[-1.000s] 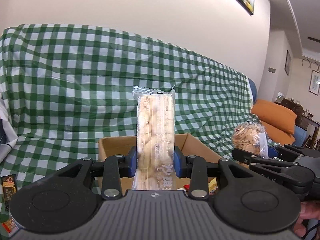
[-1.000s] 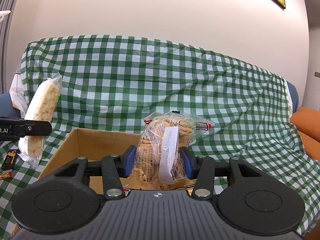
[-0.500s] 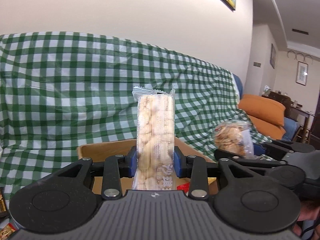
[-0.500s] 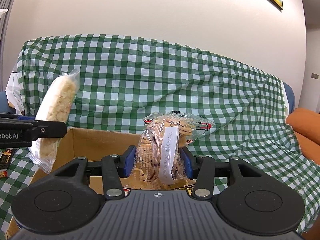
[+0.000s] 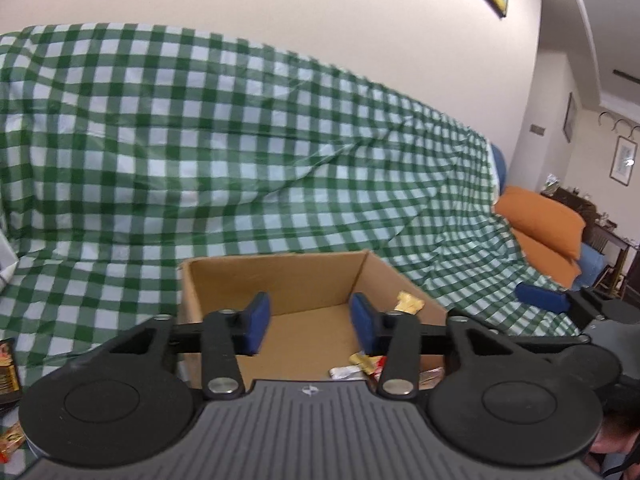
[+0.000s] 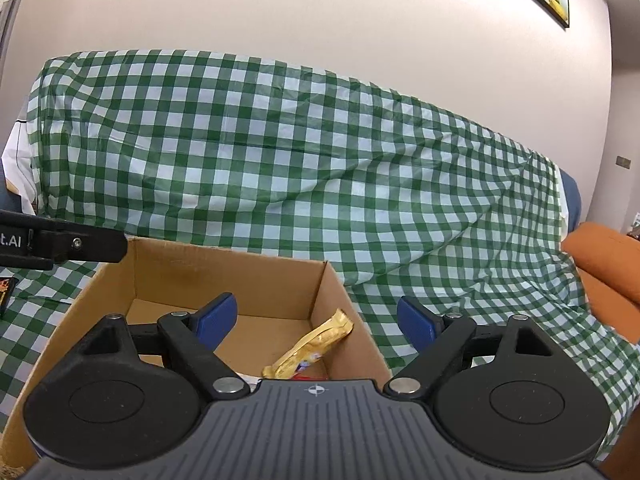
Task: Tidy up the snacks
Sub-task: 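Move both tools back from the box toward the remaining snacks, then grasp the dark cracker pack with the left tool while the right tool grasps the small red-gold candy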
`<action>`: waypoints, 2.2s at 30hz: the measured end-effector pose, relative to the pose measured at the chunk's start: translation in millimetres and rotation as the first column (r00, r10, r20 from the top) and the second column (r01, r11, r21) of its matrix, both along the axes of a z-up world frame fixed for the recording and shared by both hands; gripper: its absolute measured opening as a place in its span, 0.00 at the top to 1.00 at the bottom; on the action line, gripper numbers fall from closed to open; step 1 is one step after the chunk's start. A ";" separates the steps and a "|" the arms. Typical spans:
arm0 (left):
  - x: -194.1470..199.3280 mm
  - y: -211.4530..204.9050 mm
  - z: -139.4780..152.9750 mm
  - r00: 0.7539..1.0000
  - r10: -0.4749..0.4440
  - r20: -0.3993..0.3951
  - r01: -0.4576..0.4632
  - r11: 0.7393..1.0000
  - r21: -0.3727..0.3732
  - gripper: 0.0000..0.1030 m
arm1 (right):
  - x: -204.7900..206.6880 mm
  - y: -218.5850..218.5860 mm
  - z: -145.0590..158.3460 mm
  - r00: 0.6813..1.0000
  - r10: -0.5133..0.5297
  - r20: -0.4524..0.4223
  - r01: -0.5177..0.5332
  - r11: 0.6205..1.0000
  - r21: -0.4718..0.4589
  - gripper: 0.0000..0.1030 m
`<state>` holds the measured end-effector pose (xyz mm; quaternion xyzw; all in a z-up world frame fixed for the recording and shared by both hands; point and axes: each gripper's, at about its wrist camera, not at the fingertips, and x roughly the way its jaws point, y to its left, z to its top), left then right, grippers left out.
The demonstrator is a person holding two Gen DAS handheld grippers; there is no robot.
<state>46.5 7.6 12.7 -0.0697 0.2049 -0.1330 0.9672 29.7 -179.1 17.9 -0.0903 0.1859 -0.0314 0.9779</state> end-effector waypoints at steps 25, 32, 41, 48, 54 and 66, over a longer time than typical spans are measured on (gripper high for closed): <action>39.3 247.8 -34.6 0.804 0.441 -0.399 -0.457 0.888 0.061 0.85 | -8.3 122.3 8.9 0.898 0.424 -0.121 -0.391 0.892 0.227 0.71; 20.8 271.6 -28.5 0.768 0.498 -0.402 -0.538 0.843 0.017 0.85 | -6.5 266.6 -18.7 0.823 0.503 -0.265 -0.398 0.842 0.364 0.72; 18.4 289.8 -32.1 0.751 0.505 -0.426 -0.564 0.826 -0.014 0.85 | 52.5 343.5 -96.0 0.781 0.399 -0.480 -0.174 0.878 0.447 0.53; 26.4 291.7 -37.4 0.752 0.477 -0.455 -0.555 0.830 -0.047 0.85 | 53.9 360.3 -114.8 0.779 0.324 -0.537 -0.159 0.930 0.330 0.82; 39.6 277.9 -50.6 0.744 0.437 -0.504 -0.520 0.853 -0.028 0.82 | 34.1 307.8 -103.1 0.764 0.368 -0.529 -0.224 0.921 0.318 0.83; 84.1 248.0 -101.4 0.703 0.464 -0.539 -0.464 0.873 0.147 0.41 | -25.7 228.0 -116.1 0.710 0.422 -0.564 -0.381 0.903 0.197 0.82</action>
